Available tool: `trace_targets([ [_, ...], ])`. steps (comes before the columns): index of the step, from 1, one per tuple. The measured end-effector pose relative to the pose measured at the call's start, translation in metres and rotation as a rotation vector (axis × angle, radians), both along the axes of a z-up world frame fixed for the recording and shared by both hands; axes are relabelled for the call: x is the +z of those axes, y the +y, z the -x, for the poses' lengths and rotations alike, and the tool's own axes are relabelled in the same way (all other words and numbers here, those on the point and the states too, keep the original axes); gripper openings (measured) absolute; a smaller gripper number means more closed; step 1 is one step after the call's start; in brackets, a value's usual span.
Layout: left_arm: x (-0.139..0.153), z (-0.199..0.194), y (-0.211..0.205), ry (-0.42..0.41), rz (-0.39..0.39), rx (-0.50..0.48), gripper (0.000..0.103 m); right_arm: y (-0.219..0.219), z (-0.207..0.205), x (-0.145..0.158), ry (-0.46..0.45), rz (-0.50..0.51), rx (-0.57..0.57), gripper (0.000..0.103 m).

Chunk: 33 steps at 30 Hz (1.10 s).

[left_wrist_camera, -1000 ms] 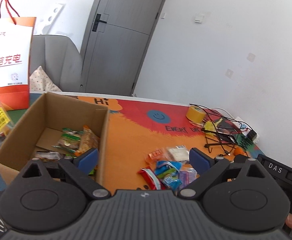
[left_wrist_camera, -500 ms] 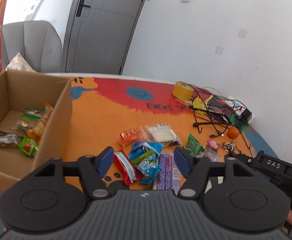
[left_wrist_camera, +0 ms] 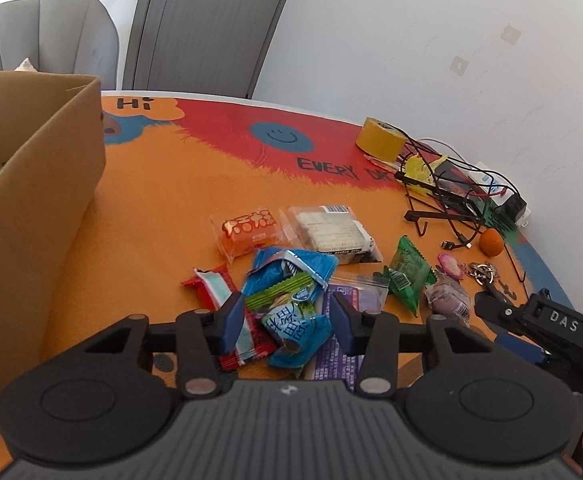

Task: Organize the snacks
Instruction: 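Grasp a blue candy packet with the left gripper while the right grasps a clear brown-filled packet, then carry the blue candy into the box and open the left gripper while the right carries its packet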

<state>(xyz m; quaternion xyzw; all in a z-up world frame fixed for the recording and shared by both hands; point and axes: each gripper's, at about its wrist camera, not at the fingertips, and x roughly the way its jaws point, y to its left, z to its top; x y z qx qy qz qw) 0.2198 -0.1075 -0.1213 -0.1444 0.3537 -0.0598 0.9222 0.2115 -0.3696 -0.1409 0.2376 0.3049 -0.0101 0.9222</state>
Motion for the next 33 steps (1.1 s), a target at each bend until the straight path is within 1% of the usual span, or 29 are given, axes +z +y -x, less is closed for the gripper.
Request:
trace_targets([
  [1,0.0,-0.001,-0.003,0.001,-0.014,-0.003,0.046,0.0,-0.003,-0.001,0.001,-0.004,0.0,0.063],
  [2,-0.001,-0.003,-0.005,0.004,-0.027,-0.007,0.042,0.0,-0.006,-0.002,0.004,-0.009,-0.003,0.063],
  [3,-0.002,-0.004,-0.007,0.006,-0.031,-0.016,0.036,0.0,-0.01,-0.003,0.004,-0.015,-0.003,0.063],
  [5,-0.005,-0.005,-0.011,0.01,-0.038,-0.035,0.031,0.001,-0.016,-0.005,0.0,-0.021,-0.007,0.063],
  [7,-0.006,-0.006,-0.011,0.014,-0.043,-0.032,0.03,0.002,-0.022,-0.006,-0.003,-0.02,-0.017,0.063],
  [9,-0.004,-0.005,-0.009,0.009,-0.034,-0.029,0.026,0.003,-0.028,-0.007,-0.002,-0.018,-0.019,0.063],
  [12,0.0,-0.002,-0.005,-0.001,-0.018,-0.031,0.025,0.008,-0.036,-0.011,0.015,-0.001,-0.019,0.064],
  [17,0.012,0.004,0.005,-0.025,-0.001,-0.012,0.025,0.021,-0.044,-0.011,0.018,0.047,-0.006,0.064],
  [19,0.017,0.008,0.007,-0.039,-0.001,-0.007,0.025,0.03,-0.048,-0.011,0.025,0.112,-0.009,0.061],
  [20,0.019,0.01,0.008,-0.043,0.0,-0.006,0.025,0.034,-0.05,-0.011,0.028,0.138,-0.015,0.052],
  [21,0.021,0.012,0.01,-0.047,0.0,-0.005,0.025,0.036,-0.05,-0.011,0.028,0.158,-0.021,0.047],
  [23,0.025,0.016,0.013,-0.055,0.001,-0.001,0.025,0.036,-0.049,-0.012,0.021,0.163,-0.026,0.042],
  [27,0.035,0.025,0.021,-0.083,0.004,0.0,0.025,0.034,-0.035,-0.01,-0.002,0.14,-0.042,0.039],
  [33,0.047,0.037,0.032,-0.118,0.024,0.014,0.025,0.025,-0.013,-0.003,-0.046,0.068,-0.079,0.037],
])
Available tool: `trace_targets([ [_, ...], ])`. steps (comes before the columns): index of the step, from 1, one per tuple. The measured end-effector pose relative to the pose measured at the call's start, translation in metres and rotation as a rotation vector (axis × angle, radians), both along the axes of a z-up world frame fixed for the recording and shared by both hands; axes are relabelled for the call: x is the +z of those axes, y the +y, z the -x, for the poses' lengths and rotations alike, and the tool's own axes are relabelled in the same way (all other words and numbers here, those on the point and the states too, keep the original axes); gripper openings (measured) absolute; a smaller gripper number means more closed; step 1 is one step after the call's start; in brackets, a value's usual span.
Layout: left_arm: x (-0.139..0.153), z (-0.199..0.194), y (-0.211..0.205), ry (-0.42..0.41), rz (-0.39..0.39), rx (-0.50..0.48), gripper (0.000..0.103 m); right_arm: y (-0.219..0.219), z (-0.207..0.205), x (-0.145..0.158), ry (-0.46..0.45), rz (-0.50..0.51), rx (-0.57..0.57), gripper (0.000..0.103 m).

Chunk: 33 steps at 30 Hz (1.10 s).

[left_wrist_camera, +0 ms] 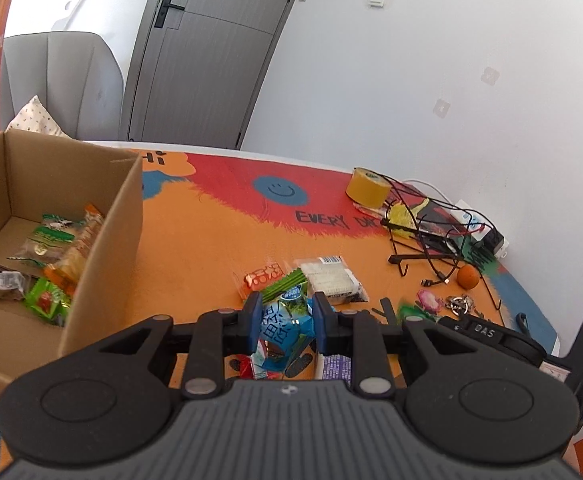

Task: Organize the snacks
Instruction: 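Carry the blue candy into the box and open the left gripper while the right carries its packet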

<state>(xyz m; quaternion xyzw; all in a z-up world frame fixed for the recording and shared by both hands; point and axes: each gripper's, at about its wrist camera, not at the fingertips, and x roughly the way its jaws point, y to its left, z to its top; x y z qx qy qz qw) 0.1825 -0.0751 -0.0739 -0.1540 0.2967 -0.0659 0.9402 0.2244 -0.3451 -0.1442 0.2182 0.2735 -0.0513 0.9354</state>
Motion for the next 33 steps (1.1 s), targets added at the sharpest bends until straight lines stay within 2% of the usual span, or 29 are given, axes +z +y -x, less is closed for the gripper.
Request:
trace_targets([
  [11,0.025,0.023,0.03,-0.075,0.023,0.048,0.025,0.001,0.02,0.028,-0.091,-0.07,0.018,0.037],
  [21,0.039,0.043,0.083,-0.098,0.03,0.158,0.025,0.039,0.034,0.057,-0.15,-0.083,0.112,0.037],
  [33,0.038,0.052,0.141,-0.071,0.036,0.253,0.025,0.096,0.046,0.083,-0.193,-0.069,0.224,0.037],
])
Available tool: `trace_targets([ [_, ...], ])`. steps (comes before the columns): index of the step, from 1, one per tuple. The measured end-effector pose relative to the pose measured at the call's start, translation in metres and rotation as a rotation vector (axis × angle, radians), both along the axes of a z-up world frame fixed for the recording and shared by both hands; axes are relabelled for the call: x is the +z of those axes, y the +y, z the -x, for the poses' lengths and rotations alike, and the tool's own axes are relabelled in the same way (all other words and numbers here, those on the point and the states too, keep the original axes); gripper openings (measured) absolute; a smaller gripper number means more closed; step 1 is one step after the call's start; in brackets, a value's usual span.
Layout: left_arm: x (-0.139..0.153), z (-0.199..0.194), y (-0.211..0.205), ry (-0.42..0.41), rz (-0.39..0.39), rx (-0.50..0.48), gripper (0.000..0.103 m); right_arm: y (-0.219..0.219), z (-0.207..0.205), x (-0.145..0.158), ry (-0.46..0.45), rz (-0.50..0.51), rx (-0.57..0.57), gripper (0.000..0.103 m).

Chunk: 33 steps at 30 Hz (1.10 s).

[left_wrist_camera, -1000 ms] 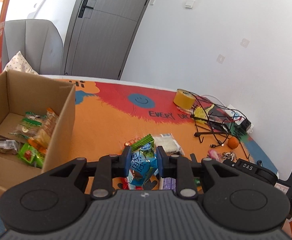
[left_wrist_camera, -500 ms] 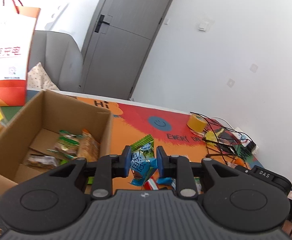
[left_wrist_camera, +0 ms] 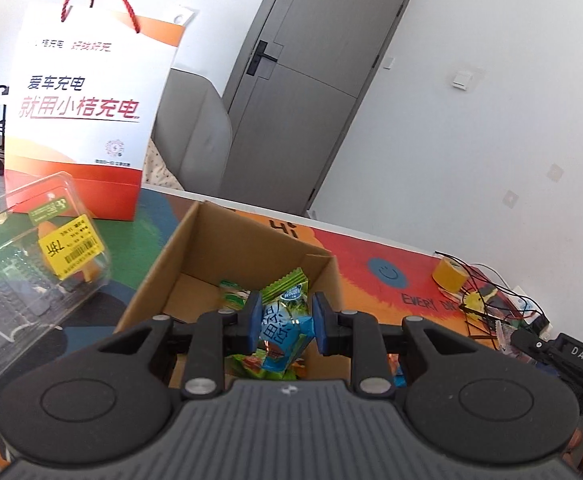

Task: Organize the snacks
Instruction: 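Carry the blue candy into the box and open the left gripper while the right carries its packet, then lower the brown-filled packet into the box and open the right gripper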

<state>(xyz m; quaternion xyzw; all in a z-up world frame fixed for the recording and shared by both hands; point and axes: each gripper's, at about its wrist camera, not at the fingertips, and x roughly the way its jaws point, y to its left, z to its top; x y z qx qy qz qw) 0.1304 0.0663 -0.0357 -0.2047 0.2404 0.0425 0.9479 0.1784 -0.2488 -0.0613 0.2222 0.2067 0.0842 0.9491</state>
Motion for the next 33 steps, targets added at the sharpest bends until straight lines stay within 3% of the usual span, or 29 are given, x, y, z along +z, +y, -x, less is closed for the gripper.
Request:
trace_targets([
  [11,-0.018,-0.013,0.036,0.062,0.036,0.051,0.026,0.052,0.002,0.015,-0.013,0.024,0.108,0.037],
  [13,-0.015,-0.009,0.038,0.041,0.03,0.055,0.031,0.064,0.002,0.018,-0.017,0.034,0.128,0.037],
  [16,-0.011,-0.002,0.04,0.028,0.046,0.059,0.048,0.078,0.0,0.02,-0.015,0.033,0.157,0.037],
  [26,-0.001,0.019,0.06,-0.019,0.083,0.099,0.051,0.118,0.005,0.023,-0.002,0.041,0.247,0.037],
  [31,-0.005,0.019,0.064,-0.006,0.097,0.097,0.063,0.138,0.005,0.023,0.017,0.042,0.296,0.037],
  [33,-0.006,0.019,0.064,0.003,0.101,0.099,0.073,0.146,0.005,0.023,0.024,0.046,0.326,0.044],
])
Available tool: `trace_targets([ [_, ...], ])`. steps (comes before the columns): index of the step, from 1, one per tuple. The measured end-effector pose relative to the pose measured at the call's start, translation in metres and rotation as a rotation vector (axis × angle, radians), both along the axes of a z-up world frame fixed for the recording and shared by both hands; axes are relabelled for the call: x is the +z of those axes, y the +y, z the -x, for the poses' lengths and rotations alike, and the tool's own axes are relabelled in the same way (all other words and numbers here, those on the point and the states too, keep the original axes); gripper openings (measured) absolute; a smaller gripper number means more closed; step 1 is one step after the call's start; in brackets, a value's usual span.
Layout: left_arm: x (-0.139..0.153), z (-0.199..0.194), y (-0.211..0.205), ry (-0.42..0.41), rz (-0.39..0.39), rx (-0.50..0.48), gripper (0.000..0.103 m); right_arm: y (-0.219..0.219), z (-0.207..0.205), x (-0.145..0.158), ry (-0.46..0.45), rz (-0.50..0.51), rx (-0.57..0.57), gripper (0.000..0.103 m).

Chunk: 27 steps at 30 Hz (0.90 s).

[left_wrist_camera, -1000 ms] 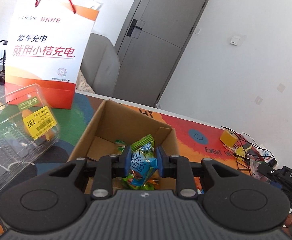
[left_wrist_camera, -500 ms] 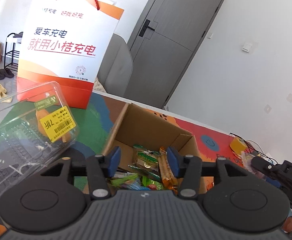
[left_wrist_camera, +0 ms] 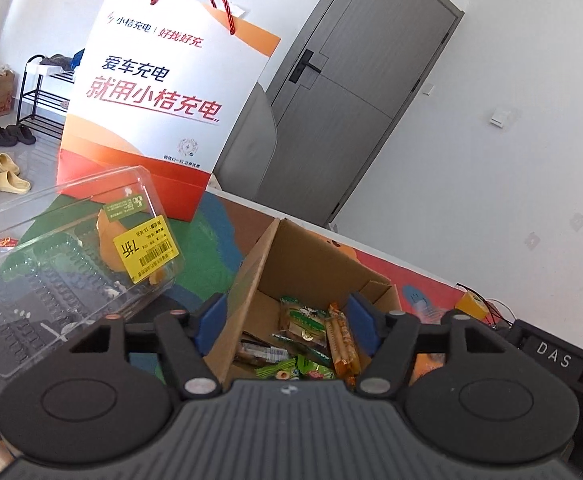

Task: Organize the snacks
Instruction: 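Lower the brown-filled packet into the box and open the right gripper, then grasp a red-wrapped bar with the left gripper while the right grasps a green packet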

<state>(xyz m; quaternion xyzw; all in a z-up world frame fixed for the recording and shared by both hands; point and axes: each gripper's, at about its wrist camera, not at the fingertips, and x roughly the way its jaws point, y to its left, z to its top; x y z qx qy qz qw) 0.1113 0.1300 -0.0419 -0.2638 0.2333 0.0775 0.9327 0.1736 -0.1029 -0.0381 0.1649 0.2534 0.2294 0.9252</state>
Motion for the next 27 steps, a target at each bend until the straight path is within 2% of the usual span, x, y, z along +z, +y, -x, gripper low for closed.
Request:
trace_targets([
  [3,0.0,0.002,-0.003,-0.002,-0.01,-0.004,0.081,0.004,0.001,0.001,0.006,0.001,0.011,0.048],
  [7,0.002,0.002,-0.013,-0.004,-0.014,-0.023,0.086,-0.009,0.004,0.007,-0.008,0.001,-0.022,0.054],
  [14,0.006,-0.004,-0.049,-0.019,-0.018,-0.102,0.089,-0.063,0.007,0.009,-0.014,0.011,-0.148,0.063],
  [19,0.008,-0.015,-0.087,-0.027,-0.018,-0.165,0.089,-0.109,0.004,0.003,0.018,0.017,-0.243,0.063],
  [27,0.005,-0.036,-0.159,-0.028,-0.031,-0.293,0.089,-0.164,0.009,-0.01,0.054,0.044,-0.306,0.063],
])
